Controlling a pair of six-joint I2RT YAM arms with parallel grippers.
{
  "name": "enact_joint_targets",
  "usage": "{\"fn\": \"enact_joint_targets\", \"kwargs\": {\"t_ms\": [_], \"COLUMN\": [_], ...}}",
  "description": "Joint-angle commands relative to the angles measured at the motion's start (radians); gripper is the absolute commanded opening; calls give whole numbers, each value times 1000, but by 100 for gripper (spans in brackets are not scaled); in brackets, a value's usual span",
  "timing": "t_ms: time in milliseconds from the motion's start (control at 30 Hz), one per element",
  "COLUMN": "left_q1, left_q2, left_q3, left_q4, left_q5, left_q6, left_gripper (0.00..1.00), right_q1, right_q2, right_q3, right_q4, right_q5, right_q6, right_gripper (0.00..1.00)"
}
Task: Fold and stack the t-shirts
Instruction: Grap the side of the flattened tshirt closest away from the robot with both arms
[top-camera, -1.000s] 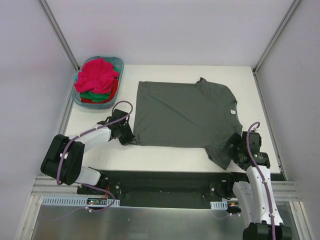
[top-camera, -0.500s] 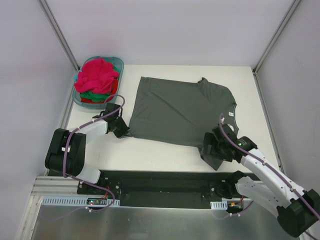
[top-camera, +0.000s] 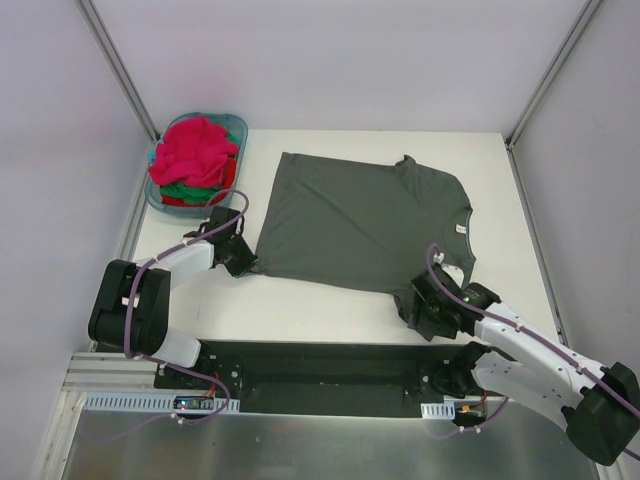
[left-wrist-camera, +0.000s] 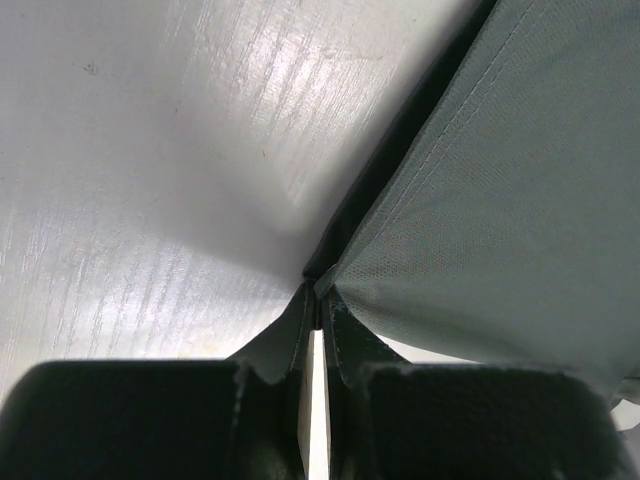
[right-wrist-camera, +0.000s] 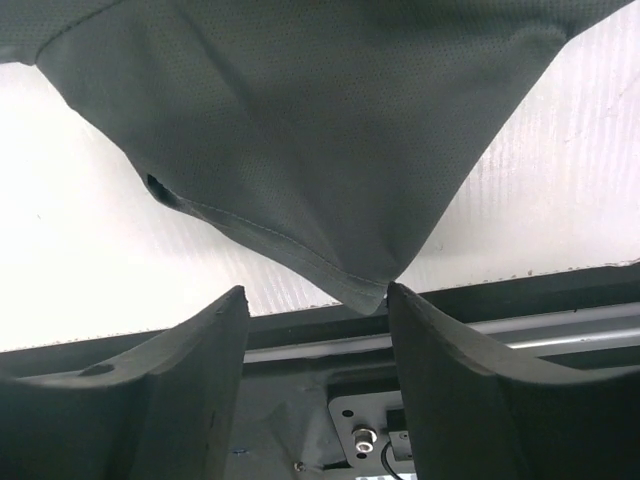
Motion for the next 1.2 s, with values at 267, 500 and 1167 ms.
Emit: {"fn": "enact_joint_targets", "kwargs": {"t_ms": [267,500,1167], "left_q1": [12,12,12], "left_q2": [-27,-13,-151], "left_q3": [-17,-8,-91], "left_q4": [-50,-53,-139], "left_q5": [-31,-28,-69], "left_q6": [35,31,3], "left_gripper": [0,0,0], "right_q1": [-49,-90,-98], "right_q2": [155,208,40], "right_q3": [-1,21,16], "right_q4": [51,34,-94], "right_q5": [16,5,-240], "right_q6": [15,-33,-74], "right_gripper": [50,41,0]}}
